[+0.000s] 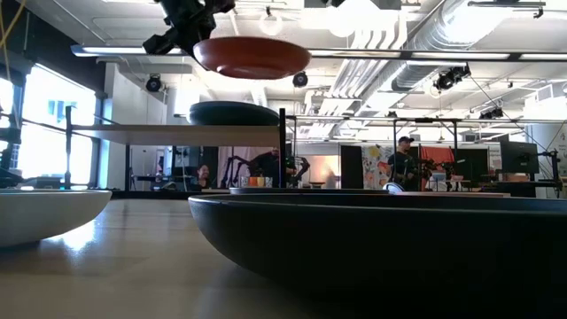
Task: Place and stack plates onto a shelf
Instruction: Stack the orange plate on top of the light blue plate on the shelf
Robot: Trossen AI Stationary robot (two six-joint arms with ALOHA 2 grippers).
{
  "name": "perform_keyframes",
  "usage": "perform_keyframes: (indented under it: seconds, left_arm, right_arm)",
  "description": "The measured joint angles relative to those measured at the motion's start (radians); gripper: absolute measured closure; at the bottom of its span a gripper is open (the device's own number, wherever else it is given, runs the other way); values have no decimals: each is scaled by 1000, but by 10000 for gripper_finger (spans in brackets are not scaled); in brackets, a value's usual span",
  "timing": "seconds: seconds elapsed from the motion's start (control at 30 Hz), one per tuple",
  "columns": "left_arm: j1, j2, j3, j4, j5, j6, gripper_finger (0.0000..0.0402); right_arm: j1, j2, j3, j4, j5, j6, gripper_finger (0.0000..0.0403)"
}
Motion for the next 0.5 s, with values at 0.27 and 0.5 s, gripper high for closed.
perform_keyframes:
  seconds: [0.27,0.5]
  left_arm:
    - [197,0,0,2,38,100,398]
    - [360,0,0,3,72,172,398]
  right_arm:
    - [1,0,73,-47,-15,191,272]
    - [1,0,73,-49,-22,239,272]
